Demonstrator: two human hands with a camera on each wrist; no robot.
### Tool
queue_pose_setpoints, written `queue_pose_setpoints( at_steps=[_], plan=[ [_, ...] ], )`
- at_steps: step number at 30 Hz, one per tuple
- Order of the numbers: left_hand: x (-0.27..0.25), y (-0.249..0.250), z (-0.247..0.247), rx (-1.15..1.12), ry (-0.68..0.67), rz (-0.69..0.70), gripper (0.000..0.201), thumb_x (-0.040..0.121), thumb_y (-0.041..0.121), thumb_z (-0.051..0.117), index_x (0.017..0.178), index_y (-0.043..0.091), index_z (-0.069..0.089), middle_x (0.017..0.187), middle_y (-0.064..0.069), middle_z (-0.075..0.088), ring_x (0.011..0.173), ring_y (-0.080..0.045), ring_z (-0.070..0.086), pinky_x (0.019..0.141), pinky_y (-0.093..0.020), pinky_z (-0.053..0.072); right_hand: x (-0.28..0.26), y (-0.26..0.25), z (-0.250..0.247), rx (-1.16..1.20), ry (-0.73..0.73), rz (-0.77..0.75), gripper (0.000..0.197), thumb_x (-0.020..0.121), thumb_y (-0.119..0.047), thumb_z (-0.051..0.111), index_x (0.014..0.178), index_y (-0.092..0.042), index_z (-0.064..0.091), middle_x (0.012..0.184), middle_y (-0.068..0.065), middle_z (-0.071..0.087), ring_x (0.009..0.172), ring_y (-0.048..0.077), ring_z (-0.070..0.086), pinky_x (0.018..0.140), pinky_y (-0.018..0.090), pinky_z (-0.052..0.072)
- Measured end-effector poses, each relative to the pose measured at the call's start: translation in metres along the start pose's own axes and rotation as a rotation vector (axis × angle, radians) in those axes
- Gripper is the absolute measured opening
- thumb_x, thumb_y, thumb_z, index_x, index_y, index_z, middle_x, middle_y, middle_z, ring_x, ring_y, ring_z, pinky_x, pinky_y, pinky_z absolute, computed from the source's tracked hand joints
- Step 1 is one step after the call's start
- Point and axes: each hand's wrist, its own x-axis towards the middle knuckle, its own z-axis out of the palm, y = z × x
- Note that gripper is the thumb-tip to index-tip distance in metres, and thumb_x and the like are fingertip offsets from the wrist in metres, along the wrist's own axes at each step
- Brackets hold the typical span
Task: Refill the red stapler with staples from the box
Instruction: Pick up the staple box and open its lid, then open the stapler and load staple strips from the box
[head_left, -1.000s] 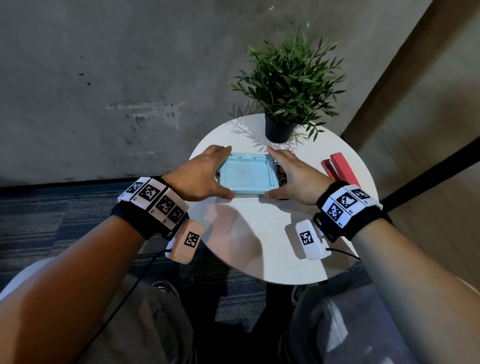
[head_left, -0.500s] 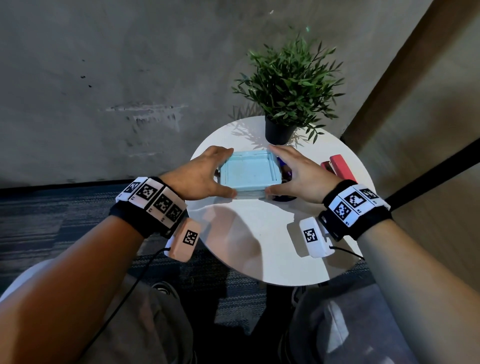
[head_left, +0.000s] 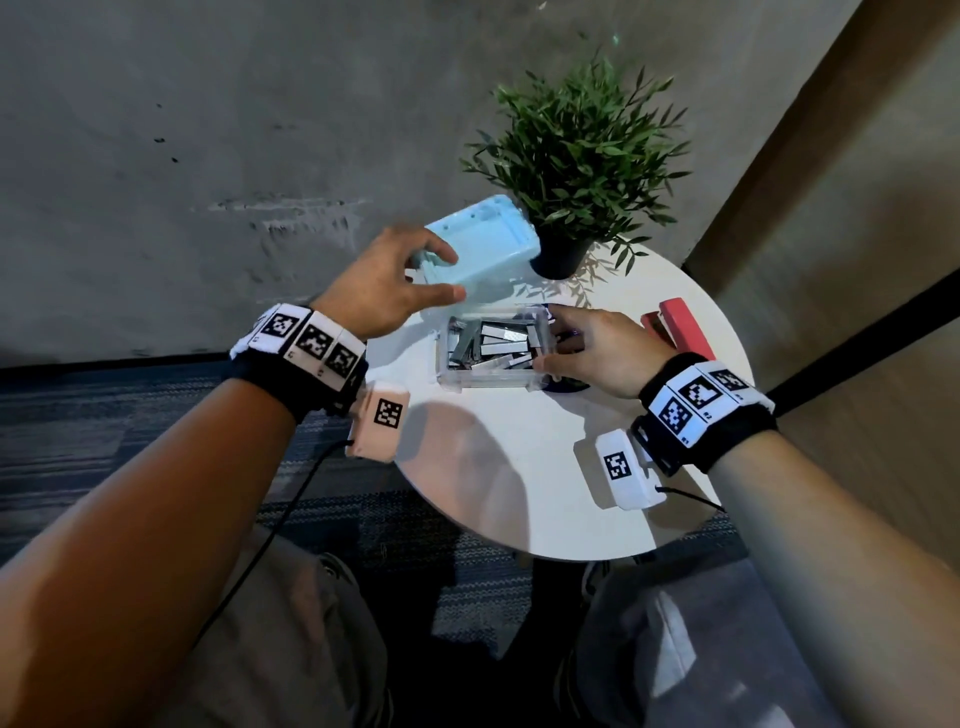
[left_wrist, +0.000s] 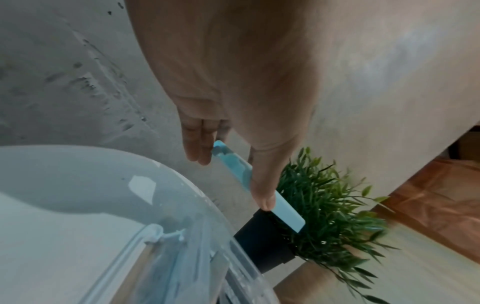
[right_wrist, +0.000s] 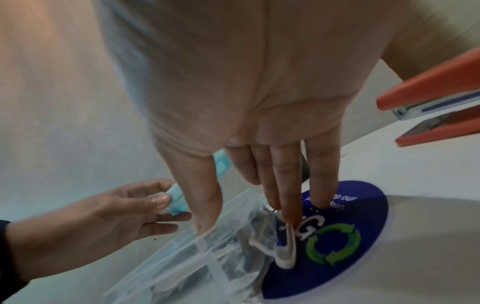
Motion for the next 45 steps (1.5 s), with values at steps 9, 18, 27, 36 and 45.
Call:
queue_pose_setpoints(
  at_steps=[9, 18, 27, 36, 45],
  plan=[
    [0.022, -0.007, 0.021, 0.061, -0.002, -0.097, 0.031, 0.086, 0.034, 0.073, 0.110, 0.015, 0.073, 0.117, -0.007, 0.058, 0.100, -0.018, 0.054, 0.084, -0.022, 0.037, -0.005, -0.001, 0.005, 0.006, -0.026, -0.034, 0.051, 0.089, -0.037, 0.068, 0.137, -0.028, 0.053, 0.123, -0.003, 0.070, 0.109, 0.016, 0.066, 0.096, 0.034, 0.049],
    [0.026, -0.010, 0.031, 0.151, -0.039, -0.059, 0.022, 0.095, 0.011, 0.058, 0.105, 0.006, 0.077, 0.129, -0.016, 0.061, 0.126, -0.028, 0.053, 0.087, -0.016, 0.029, -0.004, 0.002, 0.008, -0.047, -0.015, -0.032, 0.055, 0.091, -0.040, 0.064, 0.142, -0.025, 0.049, 0.121, 0.003, 0.071, 0.109, 0.025, 0.063, 0.096, 0.040, 0.049],
    [0.020, 0.003, 0.028, 0.264, 0.010, 0.011, 0.031, 0.095, 0.031, 0.059, 0.120, 0.017, 0.069, 0.135, -0.015, 0.057, 0.123, -0.032, 0.055, 0.105, -0.036, 0.040, -0.003, 0.002, 0.006, -0.030, -0.003, -0.014, 0.055, 0.088, -0.044, 0.064, 0.139, -0.026, 0.051, 0.124, 0.003, 0.069, 0.109, 0.024, 0.063, 0.093, 0.036, 0.049],
    [-0.023, 0.048, 0.050, 0.248, -0.124, 0.290, 0.021, 0.095, 0.034, 0.056, 0.108, 0.025, 0.070, 0.104, 0.004, 0.071, 0.085, -0.014, 0.065, 0.081, -0.036, 0.053, -0.014, 0.038, -0.030, -0.108, 0.212, 0.181, 0.052, 0.091, -0.042, 0.063, 0.135, -0.016, 0.057, 0.132, 0.009, 0.057, 0.119, 0.028, 0.054, 0.099, 0.033, 0.041],
    [-0.043, 0.068, 0.072, 0.352, -0.273, 0.411, 0.028, 0.096, 0.041, 0.046, 0.107, 0.027, 0.068, 0.112, 0.009, 0.070, 0.100, -0.013, 0.061, 0.088, -0.036, 0.050, -0.015, 0.068, -0.025, -0.185, 0.293, 0.539, 0.056, 0.084, -0.041, 0.066, 0.128, -0.012, 0.047, 0.132, 0.016, 0.048, 0.118, 0.039, 0.055, 0.097, 0.045, 0.047]
  ],
)
